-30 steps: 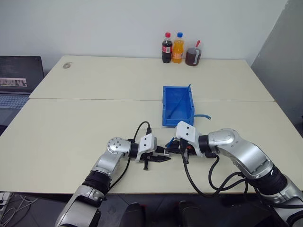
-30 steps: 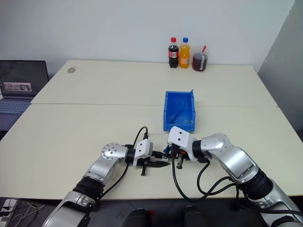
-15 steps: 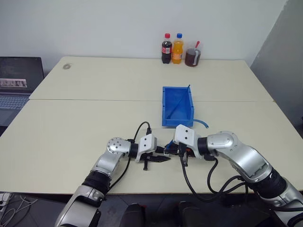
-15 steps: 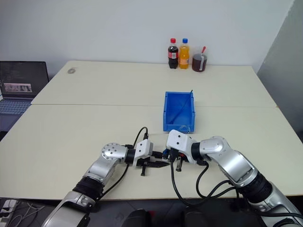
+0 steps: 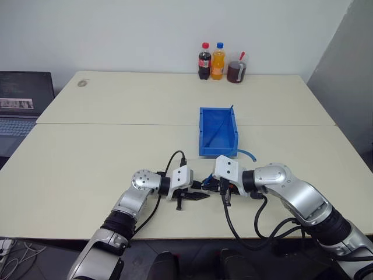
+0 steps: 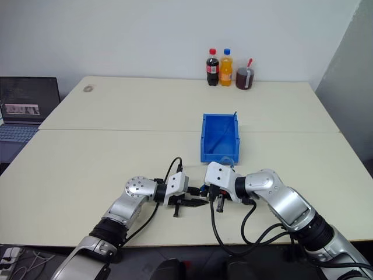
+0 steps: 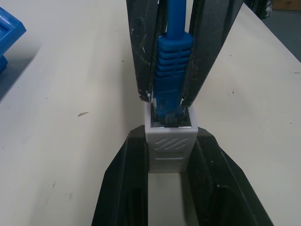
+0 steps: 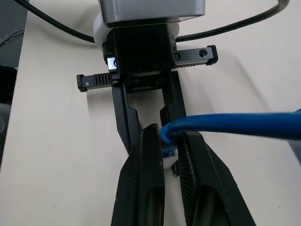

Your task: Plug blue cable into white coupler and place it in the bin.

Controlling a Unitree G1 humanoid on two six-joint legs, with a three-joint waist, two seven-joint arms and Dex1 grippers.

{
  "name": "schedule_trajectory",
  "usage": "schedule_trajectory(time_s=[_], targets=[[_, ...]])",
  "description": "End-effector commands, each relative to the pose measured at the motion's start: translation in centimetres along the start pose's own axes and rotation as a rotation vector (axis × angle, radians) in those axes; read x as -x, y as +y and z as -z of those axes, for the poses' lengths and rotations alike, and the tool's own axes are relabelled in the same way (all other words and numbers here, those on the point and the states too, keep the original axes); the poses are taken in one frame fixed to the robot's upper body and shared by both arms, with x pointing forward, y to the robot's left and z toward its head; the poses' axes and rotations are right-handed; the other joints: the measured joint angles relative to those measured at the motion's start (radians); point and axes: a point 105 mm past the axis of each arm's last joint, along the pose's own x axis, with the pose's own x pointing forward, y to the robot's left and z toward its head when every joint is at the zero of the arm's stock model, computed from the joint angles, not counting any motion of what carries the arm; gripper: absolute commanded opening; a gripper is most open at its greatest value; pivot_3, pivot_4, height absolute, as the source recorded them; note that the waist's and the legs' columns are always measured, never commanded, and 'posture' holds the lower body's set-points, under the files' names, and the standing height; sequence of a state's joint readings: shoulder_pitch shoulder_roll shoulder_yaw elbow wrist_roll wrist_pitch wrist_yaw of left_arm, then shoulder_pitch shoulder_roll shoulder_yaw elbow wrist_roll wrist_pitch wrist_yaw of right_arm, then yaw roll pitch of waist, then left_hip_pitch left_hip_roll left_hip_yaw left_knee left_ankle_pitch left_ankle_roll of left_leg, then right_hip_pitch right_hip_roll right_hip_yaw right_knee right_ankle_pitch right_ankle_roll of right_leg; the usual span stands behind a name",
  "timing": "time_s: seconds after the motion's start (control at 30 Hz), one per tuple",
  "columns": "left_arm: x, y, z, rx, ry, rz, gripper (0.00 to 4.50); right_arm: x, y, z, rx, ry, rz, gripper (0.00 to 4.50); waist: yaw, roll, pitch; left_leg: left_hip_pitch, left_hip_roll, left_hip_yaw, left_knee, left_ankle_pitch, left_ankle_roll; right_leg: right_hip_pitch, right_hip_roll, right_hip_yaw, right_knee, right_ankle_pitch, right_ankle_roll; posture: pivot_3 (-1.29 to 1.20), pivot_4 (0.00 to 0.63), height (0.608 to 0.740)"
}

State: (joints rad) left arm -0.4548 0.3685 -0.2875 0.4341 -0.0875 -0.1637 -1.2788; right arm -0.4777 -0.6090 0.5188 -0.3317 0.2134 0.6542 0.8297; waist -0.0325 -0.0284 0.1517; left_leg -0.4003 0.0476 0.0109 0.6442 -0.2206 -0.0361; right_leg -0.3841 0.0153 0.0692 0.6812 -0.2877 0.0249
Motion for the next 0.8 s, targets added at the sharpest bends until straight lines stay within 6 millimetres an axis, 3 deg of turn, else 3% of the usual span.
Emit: schedule_trajectory(time_s=[0.03, 0.8], targets=[[-0.4, 0.2, -2.0, -0.098, -0.049, 0.016, 0.78, -0.1, 0.1, 8.2, -0.172, 0.289, 0.044, 0.18, 0.0, 0.0, -0.001, 0.0, 0.0, 0.0, 0.0, 0.0, 0.0, 0.0, 0.0, 0.0, 0.0, 0.0, 0.0, 0.0, 0.15, 0.74], [-0.4, 0.1, -2.0, -0.096, -0.05, 0.016, 0.78, -0.5, 0.7, 11.0, -0.207, 0.353, 0.006, 0.18, -0.001, -0.003, -0.01, 0.003, 0.001, 0.0, -0.003, 0.0, 0.0, -0.002, -0.001, 0.001, -0.001, -0.002, -0.003, 0.0, 0.15, 0.74]])
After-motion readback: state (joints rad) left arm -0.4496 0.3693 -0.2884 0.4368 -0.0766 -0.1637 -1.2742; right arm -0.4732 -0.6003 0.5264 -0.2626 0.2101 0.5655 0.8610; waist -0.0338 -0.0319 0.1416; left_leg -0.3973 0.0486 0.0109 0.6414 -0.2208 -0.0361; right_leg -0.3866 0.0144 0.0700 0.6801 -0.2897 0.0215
